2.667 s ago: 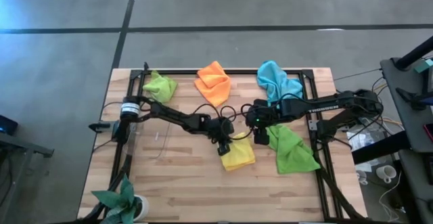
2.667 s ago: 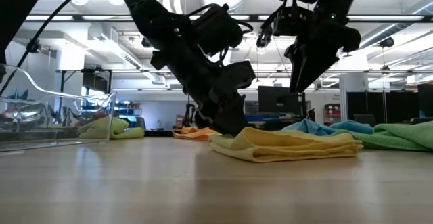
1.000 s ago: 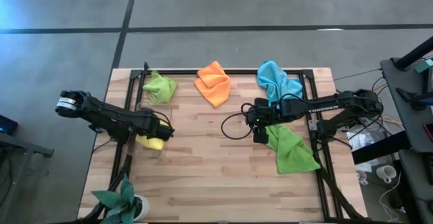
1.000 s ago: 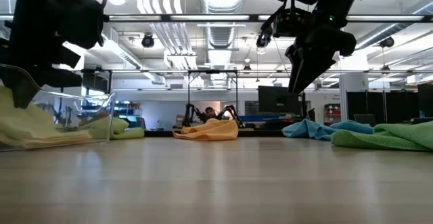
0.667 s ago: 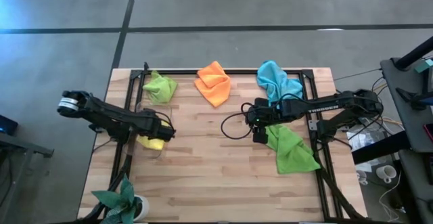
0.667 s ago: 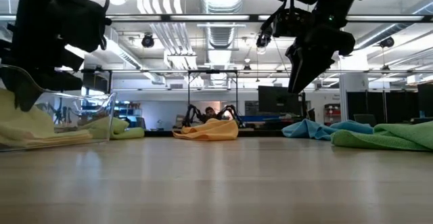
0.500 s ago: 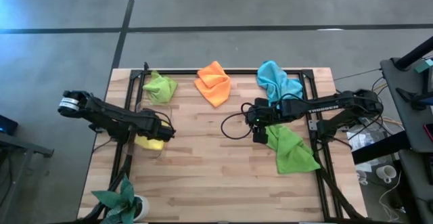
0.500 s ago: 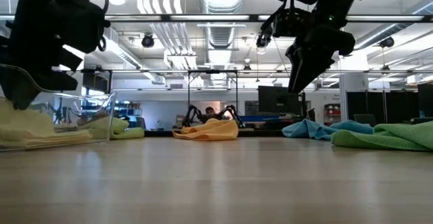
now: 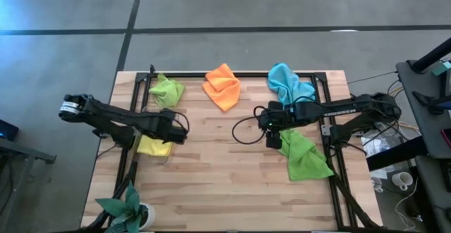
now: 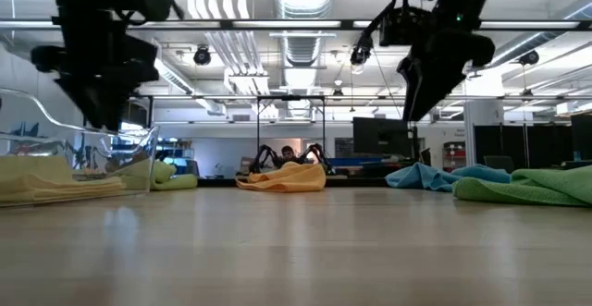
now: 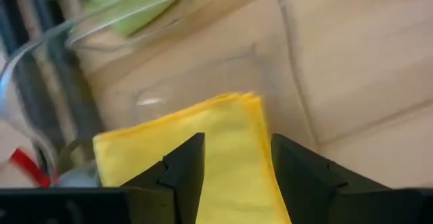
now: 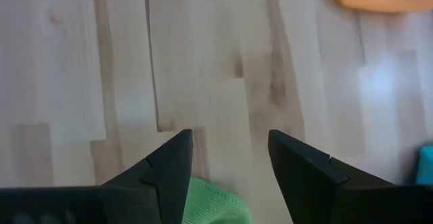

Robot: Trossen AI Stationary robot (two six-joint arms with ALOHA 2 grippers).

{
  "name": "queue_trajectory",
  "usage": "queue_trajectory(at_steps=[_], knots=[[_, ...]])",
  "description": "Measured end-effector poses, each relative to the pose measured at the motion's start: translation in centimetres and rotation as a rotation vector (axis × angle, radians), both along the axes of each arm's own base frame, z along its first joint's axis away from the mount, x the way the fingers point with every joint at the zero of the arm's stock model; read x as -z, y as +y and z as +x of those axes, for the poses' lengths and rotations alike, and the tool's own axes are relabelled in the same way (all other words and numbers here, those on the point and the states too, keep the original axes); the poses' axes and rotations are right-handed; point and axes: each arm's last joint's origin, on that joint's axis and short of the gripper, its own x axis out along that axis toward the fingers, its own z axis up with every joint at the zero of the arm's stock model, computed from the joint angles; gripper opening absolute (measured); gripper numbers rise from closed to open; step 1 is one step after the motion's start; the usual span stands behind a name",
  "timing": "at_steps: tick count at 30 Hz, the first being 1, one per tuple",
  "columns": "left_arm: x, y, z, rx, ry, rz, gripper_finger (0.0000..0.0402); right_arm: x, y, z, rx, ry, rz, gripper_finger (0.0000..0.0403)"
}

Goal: Fold microfiber towels
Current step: Put the folded yellow microfiber towel into the transparent bin

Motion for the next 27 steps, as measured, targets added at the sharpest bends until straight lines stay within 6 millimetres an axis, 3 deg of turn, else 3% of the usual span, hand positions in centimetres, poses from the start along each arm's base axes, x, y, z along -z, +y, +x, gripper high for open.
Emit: queue_trajectory(at_steps=[5, 11, 18, 24, 27], knots=[[2.1, 1.1, -1.8, -0.176, 0.175, -0.027, 0.0129, -1.7, 0.0, -0.9, 0.024, -0.082, 0.011, 0.0191], [4.9, 1.4, -0.5, -0.157, 0.116, -0.047, 0.0099, -2.8, 0.1, -1.5, 0.039, -0.135, 0.021, 0.0191], [7.1, 1.3, 0.5, -0.144, 0.234, -0.097, 0.0078, -2.6, 0.3, -1.5, 0.043, -0.121, 0.03, 0.0191], [5.3, 1.3, 1.1, -0.039, 0.161, -0.107, 0.0078, -2.5, 0.4, -1.5, 0.039, -0.118, 0.029, 0.0191], [3.0, 1.3, 0.9, 0.054, 0.065, -0.091, 0.0078, -2.5, 0.4, -1.6, 0.033, -0.115, 0.026, 0.0191]])
